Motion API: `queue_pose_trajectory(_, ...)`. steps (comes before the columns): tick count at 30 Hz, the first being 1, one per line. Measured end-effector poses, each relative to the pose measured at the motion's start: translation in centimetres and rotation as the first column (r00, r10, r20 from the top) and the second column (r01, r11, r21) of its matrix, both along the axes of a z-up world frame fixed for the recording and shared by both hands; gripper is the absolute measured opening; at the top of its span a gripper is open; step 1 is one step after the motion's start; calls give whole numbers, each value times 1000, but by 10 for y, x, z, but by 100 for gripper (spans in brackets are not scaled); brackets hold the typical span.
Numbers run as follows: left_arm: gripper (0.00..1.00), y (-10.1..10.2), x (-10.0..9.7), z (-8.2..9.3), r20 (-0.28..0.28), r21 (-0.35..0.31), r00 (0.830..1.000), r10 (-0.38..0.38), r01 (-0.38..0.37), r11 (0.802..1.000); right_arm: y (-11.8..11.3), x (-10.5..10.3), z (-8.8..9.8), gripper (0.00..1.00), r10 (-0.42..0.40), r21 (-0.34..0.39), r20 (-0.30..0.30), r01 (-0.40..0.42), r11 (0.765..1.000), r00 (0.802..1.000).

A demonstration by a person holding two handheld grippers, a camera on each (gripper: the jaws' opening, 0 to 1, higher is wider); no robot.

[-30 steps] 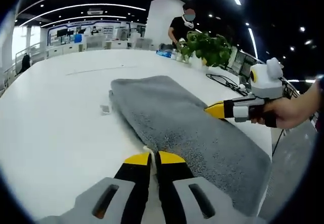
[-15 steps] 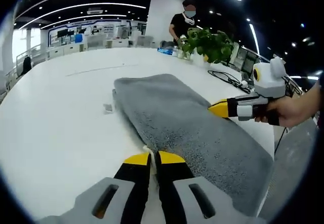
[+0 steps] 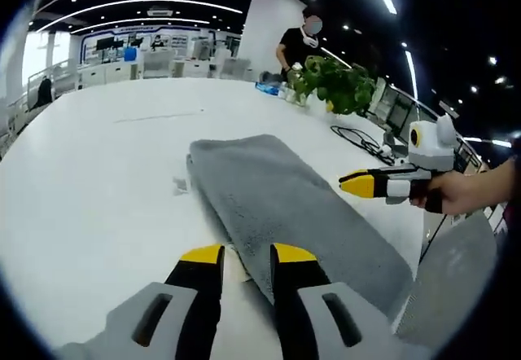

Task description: Fold the towel on the table until its edges align and the towel forms a compact rectangular stack.

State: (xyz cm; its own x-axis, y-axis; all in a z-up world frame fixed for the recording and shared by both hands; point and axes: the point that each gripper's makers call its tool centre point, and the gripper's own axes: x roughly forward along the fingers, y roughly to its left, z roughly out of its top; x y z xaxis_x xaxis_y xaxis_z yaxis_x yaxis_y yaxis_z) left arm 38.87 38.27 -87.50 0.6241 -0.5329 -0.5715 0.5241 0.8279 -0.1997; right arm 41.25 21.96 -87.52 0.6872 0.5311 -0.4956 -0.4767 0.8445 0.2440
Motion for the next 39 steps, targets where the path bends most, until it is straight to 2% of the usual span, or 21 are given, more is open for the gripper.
queue_pose_trajectory(4,28,-7,-21,-1,11,49,997,-74,73,996,6,-11,3,17,48,-15,8,-48,999,999)
queue_pose_trajectory(6,31,-11,-29,-1,14,54,995,-95,94,994,9,-17,4,17,67,-10,10,-67,998,998)
queue_pose_trajectory(7,32,-13,-34,0,13,52,994,-107,106,993,11,-21,5,17,83,-15,11,-83,996,997)
queue_pose_trajectory(9,36,-18,-43,1,-20,5,994,-103,103,995,17,-30,5,17,124,-13,7,-124,992,992)
queue_pose_trajectory(15,44,-25,-59,8,-5,-7,990,-140,140,990,23,-55,5,19,191,-19,1,-191,981,982)
queue_pose_trajectory(18,45,-29,-65,9,-2,-12,986,-165,165,986,22,-68,2,19,221,-65,5,-220,973,975)
queue_pose_trajectory(23,45,-38,-77,7,-8,-2,977,-215,215,977,28,-86,-2,19,243,-67,-11,-244,968,970)
queue_pose_trajectory(25,45,-43,-83,7,-6,0,969,-245,245,969,30,-91,-3,20,259,-79,-14,-259,963,966)
queue_pose_trajectory(28,44,-51,-96,4,-15,20,949,-315,316,949,34,-101,-2,20,289,-91,-13,-289,953,957)
queue_pose_trajectory(33,43,-57,-110,-2,-35,26,929,-369,370,929,40,-117,0,20,344,-98,-15,-344,934,939)
queue_pose_trajectory(36,39,-64,-123,-5,-56,18,898,-436,438,899,44,-127,-2,18,364,-62,-52,-367,928,930)
queue_pose_trajectory(39,34,-68,-132,-10,-72,22,876,-477,479,877,43,-134,-4,18,379,-73,-54,-383,921,924)
